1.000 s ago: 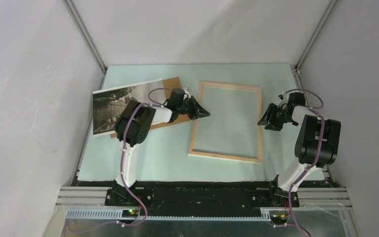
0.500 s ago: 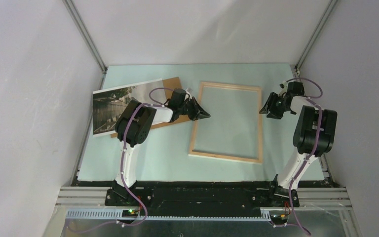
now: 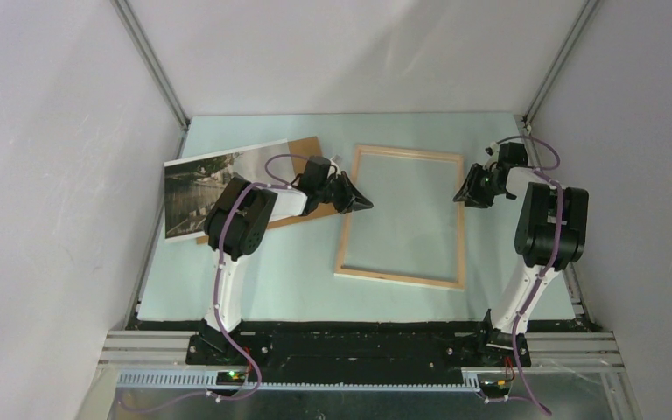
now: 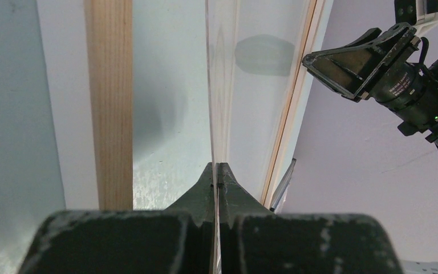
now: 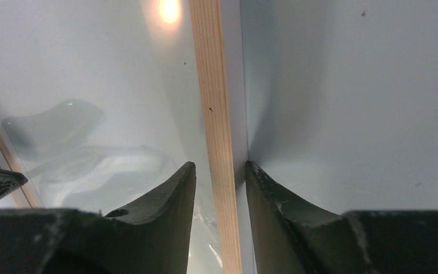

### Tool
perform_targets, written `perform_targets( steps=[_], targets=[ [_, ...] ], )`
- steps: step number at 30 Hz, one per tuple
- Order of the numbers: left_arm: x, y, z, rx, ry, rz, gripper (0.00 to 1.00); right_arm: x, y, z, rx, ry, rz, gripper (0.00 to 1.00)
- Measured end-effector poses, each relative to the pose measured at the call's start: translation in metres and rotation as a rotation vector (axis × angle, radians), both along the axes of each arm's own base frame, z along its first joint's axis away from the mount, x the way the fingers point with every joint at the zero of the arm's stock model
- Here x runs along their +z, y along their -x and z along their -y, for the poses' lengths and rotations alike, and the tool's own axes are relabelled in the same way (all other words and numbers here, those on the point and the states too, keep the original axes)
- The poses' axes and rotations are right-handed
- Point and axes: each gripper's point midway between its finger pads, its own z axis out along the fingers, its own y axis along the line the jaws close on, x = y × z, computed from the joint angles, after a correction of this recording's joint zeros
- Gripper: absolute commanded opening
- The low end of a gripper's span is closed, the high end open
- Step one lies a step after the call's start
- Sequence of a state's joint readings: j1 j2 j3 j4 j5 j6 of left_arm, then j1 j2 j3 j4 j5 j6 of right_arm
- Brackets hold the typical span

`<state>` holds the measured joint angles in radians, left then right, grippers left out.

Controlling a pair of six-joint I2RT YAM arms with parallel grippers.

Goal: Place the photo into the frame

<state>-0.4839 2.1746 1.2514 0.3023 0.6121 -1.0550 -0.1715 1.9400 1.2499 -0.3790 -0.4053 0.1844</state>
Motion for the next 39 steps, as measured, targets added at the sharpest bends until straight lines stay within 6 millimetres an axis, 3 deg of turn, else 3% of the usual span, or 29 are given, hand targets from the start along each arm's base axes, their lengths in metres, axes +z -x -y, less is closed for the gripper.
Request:
perform_targets(
  steps=[5,28,39],
  targets=[
    [-0.001,0.000,0.000,-0.001,-0.002,-0.001,0.00,-0.003,0.000,0.003,-0.008,0.013,-0.007,0.33],
    [-0.004,0.001,-0.001,0.002,-0.018,-0.006,0.00,-0.004,0.000,0.003,0.015,0.041,-0.005,0.26],
    [-0.001,0.009,-0.011,0.026,-0.046,0.000,0.00,-0.005,0.003,-0.010,0.045,0.061,0.015,0.21]
  ],
)
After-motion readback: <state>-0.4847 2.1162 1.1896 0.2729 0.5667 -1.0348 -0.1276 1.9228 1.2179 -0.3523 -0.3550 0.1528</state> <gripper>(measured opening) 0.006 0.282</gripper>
